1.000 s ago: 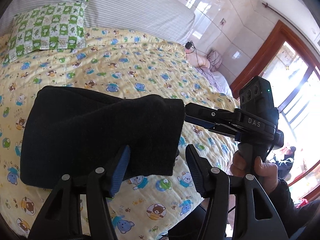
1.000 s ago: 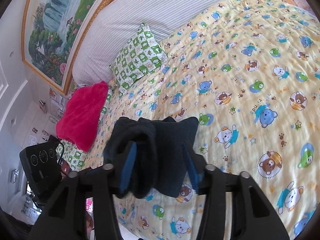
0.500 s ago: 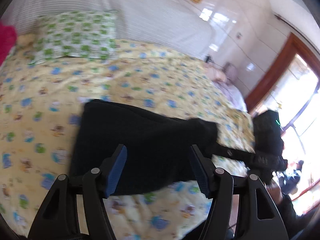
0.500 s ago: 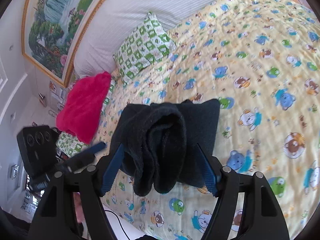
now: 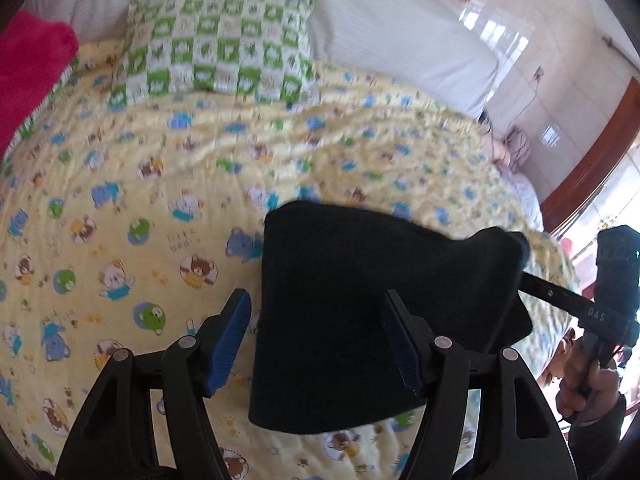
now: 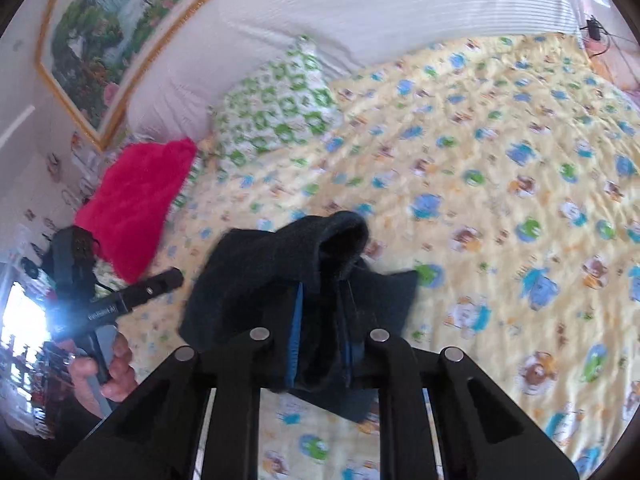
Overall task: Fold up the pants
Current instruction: 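Carry the lifted end over the bundle with both grippers, folding it down, then press the folded bundle onto the quilt with both grippers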
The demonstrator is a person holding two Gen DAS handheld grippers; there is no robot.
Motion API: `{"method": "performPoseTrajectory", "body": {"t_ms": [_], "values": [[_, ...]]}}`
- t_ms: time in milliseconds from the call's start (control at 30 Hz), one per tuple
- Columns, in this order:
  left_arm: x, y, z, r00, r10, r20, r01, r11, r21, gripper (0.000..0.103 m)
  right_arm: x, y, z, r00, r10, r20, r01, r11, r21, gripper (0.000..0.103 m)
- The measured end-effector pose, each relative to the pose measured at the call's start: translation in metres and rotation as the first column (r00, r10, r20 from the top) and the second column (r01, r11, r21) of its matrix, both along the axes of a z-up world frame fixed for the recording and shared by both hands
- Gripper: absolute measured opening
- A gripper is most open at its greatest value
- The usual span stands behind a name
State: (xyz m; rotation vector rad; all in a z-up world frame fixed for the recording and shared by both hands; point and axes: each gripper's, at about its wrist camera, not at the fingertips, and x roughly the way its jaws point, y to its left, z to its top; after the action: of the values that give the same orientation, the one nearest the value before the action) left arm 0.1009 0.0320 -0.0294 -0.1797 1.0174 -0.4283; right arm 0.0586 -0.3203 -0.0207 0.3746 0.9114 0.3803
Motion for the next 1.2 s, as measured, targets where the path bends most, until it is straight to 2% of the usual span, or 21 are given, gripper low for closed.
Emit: {"method": "performPoseTrajectory", "body": {"t_ms": [67, 133, 200, 233, 400, 500, 567, 600, 667, 800, 867, 933, 967, 1033, 1133, 1200], "values": [[0.002, -0.001, -0.011, 1.000, -0.001, -0.025, 0.001, 1.000, 0.008, 0.068, -0.002, -0.003, -0.014, 0.998, -0.030, -0.051, 0.029, 0.999, -0.032, 0.019], [0.005, -0.001, -0.022, 0.999, 0.002, -0.052, -0.002, 1.000, 0.003, 0.068, -0.003, -0.006, -0.026, 0.994, -0.049, -0.103, 0.047, 0.999, -0.014, 0.030], [0.005, 0.000, -0.026, 0.998, 0.006, -0.064, -0.006, 1.000, -0.004, 0.069, -0.006, -0.011, -0.031, 0.988, -0.082, -0.134, 0.090, 0.995, 0.054, 0.061], [0.006, 0.000, -0.027, 0.998, 0.008, -0.066, -0.008, 1.000, -0.005, 0.070, -0.007, -0.012, -0.029, 0.987, -0.094, -0.133, 0.103, 0.993, 0.062, 0.068], [0.010, 0.002, -0.029, 0.997, 0.013, -0.082, -0.014, 1.000, -0.010, 0.071, -0.015, -0.005, -0.018, 0.985, -0.122, -0.119, 0.138, 0.981, 0.134, 0.072], [0.011, 0.003, -0.029, 0.996, 0.013, -0.089, -0.014, 1.000, -0.015, 0.072, -0.024, -0.008, -0.007, 0.979, -0.179, -0.095, 0.189, 0.976, 0.108, 0.073], [0.012, 0.001, -0.030, 0.996, 0.011, -0.091, -0.012, 1.000, -0.015, 0.072, -0.032, -0.011, 0.001, 0.978, -0.198, -0.069, 0.205, 0.971, 0.120, 0.080], [0.013, 0.001, -0.030, 0.996, 0.010, -0.092, -0.011, 1.000, -0.016, 0.072, -0.036, -0.011, 0.004, 0.978, -0.202, -0.059, 0.208, 0.969, 0.131, 0.092], [0.014, -0.002, -0.032, 0.995, 0.007, -0.095, -0.009, 1.000, -0.015, 0.072, -0.036, -0.003, 0.004, 0.982, -0.181, -0.061, 0.187, 0.973, 0.137, 0.103], [0.017, -0.003, -0.034, 0.994, 0.005, -0.106, -0.008, 1.000, -0.022, 0.073, -0.024, 0.013, -0.017, 0.986, -0.123, -0.109, 0.137, 0.982, 0.132, 0.103], [0.020, -0.003, -0.036, 0.993, 0.002, -0.115, -0.006, 1.000, -0.031, 0.073, -0.016, 0.012, -0.034, 0.980, -0.136, -0.144, 0.153, 0.982, 0.113, 0.098], [0.023, -0.003, -0.042, 0.989, -0.005, -0.145, -0.003, 0.998, -0.062, 0.073, -0.011, 0.005, -0.050, 0.976, -0.119, -0.182, 0.151, 0.974, 0.170, 0.077], [0.023, -0.003, -0.045, 0.988, -0.008, -0.156, -0.003, 0.997, -0.075, 0.073, -0.008, 0.000, -0.060, 0.972, -0.104, -0.212, 0.153, 0.961, 0.232, 0.073], [0.024, -0.005, -0.051, 0.983, -0.012, -0.182, -0.008, 0.994, -0.107, 0.072, -0.007, -0.005, -0.069, 0.974, -0.086, -0.211, 0.147, 0.943, 0.298, 0.070], [0.022, -0.005, -0.050, 0.985, -0.004, -0.171, -0.016, 0.993, -0.113, 0.061, -0.006, -0.003, -0.067, 0.982, -0.063, -0.176, 0.114, 0.949, 0.295, 0.062], [0.018, -0.003, -0.045, 0.988, 0.007, -0.157, -0.027, 0.992, -0.123, 0.045, -0.006, -0.001, -0.061, 0.987, -0.049, -0.151, 0.092, 0.952, 0.293, 0.056]]}}
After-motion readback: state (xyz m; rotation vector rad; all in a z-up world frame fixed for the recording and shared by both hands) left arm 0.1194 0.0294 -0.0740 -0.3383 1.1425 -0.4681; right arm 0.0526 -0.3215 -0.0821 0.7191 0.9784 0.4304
